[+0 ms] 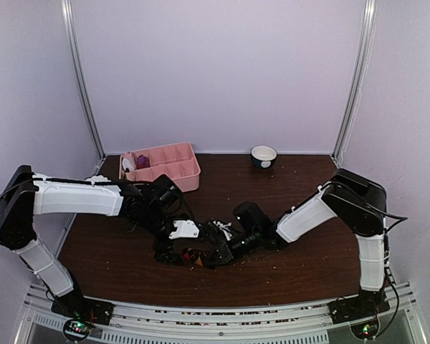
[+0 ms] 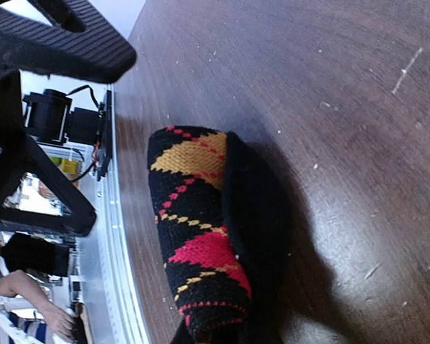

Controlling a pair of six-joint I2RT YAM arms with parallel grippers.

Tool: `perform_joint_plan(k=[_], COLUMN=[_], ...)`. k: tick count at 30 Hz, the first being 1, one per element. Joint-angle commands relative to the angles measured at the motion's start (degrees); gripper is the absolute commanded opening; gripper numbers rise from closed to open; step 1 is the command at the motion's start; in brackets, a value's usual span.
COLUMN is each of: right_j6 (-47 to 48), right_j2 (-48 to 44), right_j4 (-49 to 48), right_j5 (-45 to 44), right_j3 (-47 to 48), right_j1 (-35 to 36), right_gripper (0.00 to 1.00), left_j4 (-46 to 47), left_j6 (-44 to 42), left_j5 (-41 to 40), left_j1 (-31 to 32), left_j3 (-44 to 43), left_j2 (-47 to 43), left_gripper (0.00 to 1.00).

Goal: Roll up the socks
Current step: Pass from the right arm to the left

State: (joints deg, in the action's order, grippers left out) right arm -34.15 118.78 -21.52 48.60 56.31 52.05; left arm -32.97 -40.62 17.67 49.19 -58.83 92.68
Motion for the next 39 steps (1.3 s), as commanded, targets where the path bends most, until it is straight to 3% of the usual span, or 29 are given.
perform_joint_plan(k=[1, 5, 13, 17, 21, 23, 27, 34, 35, 36, 37, 39], right_j6=[-7.9, -9.6, -16.9, -20.6, -24.7, -26.5, -23.1, -0.8, 2.6, 5.5, 8.2, 12.9], right_j2=[4.3, 4.4, 4.8, 4.6, 3.7, 3.2, -0.8, -19.7, -22.8, -26.1, -30.7, -37.4], right_j4=[0.0, -1.7, -11.3, -17.0, -23.1, -25.9, -20.9, 0.7, 4.0, 6.4, 8.2, 12.6], right_j5=[0.1, 0.9, 2.6, 3.6, 4.2, 4.1, 0.9, -15.3, -19.3, -23.3, -27.8, -38.2], right_j3=[-3.6, -3.7, -5.2, -6.0, -7.5, -8.4, -9.4, -11.6, -11.7, -12.1, -12.7, -13.1], right_j1=[-0.9, -1.1, -1.6, -1.9, -2.1, -2.6, -3.7, -4.4, -4.3, -4.4, -4.3, -3.4], right_gripper=[0.0, 0.0, 0.0, 0.0, 0.0, 0.02, 0.25, 0.41, 0.53, 0.94, 1.0, 1.0], left_j4=[9.6, 10.3, 11.8, 14.5, 13.4, 11.6, 2.8, -20.7, -23.0, -24.8, -27.0, -30.8], left_j6=[-0.2, -2.6, -6.6, -6.3, -6.6, -6.0, -2.8, 2.6, 3.3, 4.1, 4.3, 4.5], left_j5=[-2.8, -5.4, -16.3, -21.7, -23.6, -23.9, -16.5, 11.0, 15.0, 18.4, 21.4, 25.6], left_j1=[2.2, 4.5, 8.5, 9.4, 9.4, 9.3, 6.7, -5.1, -6.8, -8.4, -9.7, -11.6], left_j3=[1.4, 0.2, -0.4, -0.9, -2.5, -4.0, -9.4, -27.8, -30.3, -32.5, -34.8, -38.5], left_j2=[3.1, 6.1, 11.5, 12.8, 13.0, 13.1, 11.1, 10.8, 11.0, 11.0, 11.1, 11.2], left_gripper=[0.97, 0.88, 0.58, 0.26, 0.02, 0.0, 0.0, 0.0, 0.0, 0.0, 0.0, 0.0])
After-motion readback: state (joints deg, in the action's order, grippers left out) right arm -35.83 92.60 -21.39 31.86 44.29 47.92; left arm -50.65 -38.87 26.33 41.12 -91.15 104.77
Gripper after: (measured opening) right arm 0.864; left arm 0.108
